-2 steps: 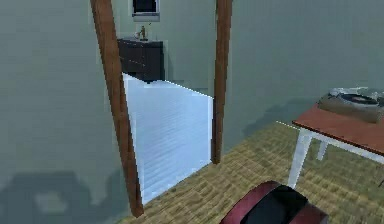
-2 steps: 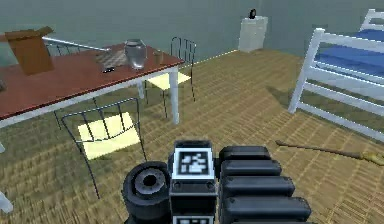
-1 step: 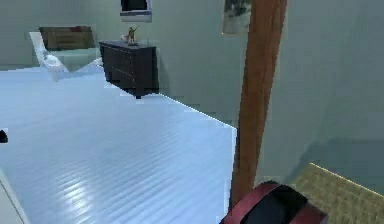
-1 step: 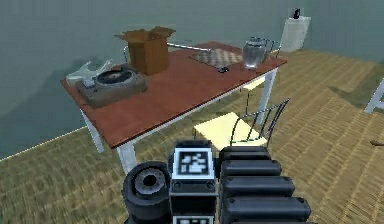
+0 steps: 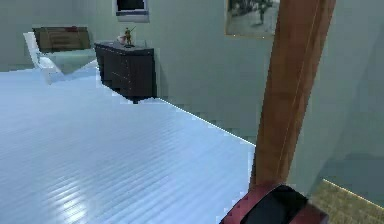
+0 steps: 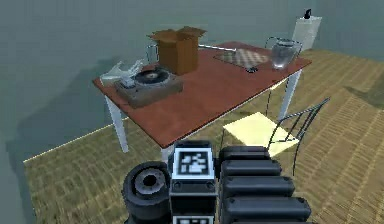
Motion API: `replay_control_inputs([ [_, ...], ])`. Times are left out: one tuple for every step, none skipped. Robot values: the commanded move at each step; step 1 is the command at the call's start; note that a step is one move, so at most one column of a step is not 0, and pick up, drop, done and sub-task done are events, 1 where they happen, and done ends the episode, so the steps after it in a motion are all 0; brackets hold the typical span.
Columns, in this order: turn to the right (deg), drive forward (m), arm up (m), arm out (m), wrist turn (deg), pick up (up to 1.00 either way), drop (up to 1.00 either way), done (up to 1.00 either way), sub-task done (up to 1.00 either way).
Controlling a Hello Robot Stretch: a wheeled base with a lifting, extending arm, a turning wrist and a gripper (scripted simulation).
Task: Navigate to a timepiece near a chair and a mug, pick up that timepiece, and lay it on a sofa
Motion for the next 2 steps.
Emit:
replay_control_inputs([
  [-24.0,0.00,0.00,0.00,0.0,0.00,0.00,0.00,0.00],
  [-3.0,0.00,0.00,0.00,0.0,0.00,0.00,0.00,0.00],
])
